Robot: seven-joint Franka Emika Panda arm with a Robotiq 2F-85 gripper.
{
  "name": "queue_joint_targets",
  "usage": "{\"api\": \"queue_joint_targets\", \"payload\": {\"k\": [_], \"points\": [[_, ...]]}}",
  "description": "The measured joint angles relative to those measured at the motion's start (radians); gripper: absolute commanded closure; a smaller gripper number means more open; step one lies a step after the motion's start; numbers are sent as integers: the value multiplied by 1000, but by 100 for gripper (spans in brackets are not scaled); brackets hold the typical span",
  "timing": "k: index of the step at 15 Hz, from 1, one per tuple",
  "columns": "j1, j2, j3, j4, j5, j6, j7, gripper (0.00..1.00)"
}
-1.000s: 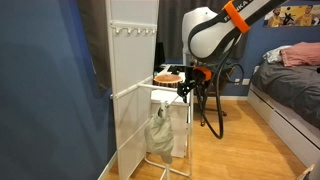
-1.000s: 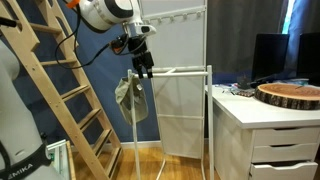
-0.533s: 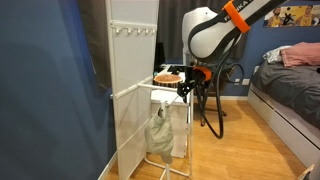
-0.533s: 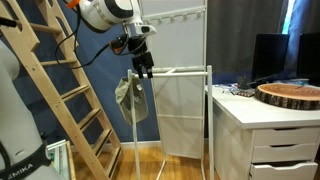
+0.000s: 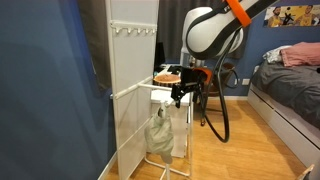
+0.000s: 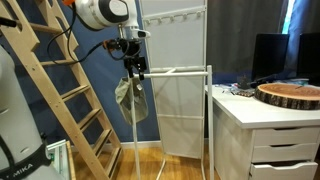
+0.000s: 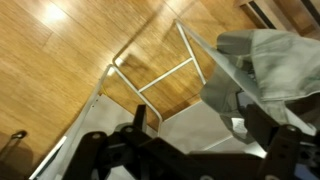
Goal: Remove the cap hooked on the left rail and hang it on far left hanging hooks of the clothes hanging rack
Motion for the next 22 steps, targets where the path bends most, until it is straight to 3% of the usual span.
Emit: {"api": "queue_joint_targets", "payload": {"k": [10, 22], "points": [[205, -55, -145, -152, 467, 220, -417, 0], [218, -35, -156, -154, 487, 227, -435, 0]]}}
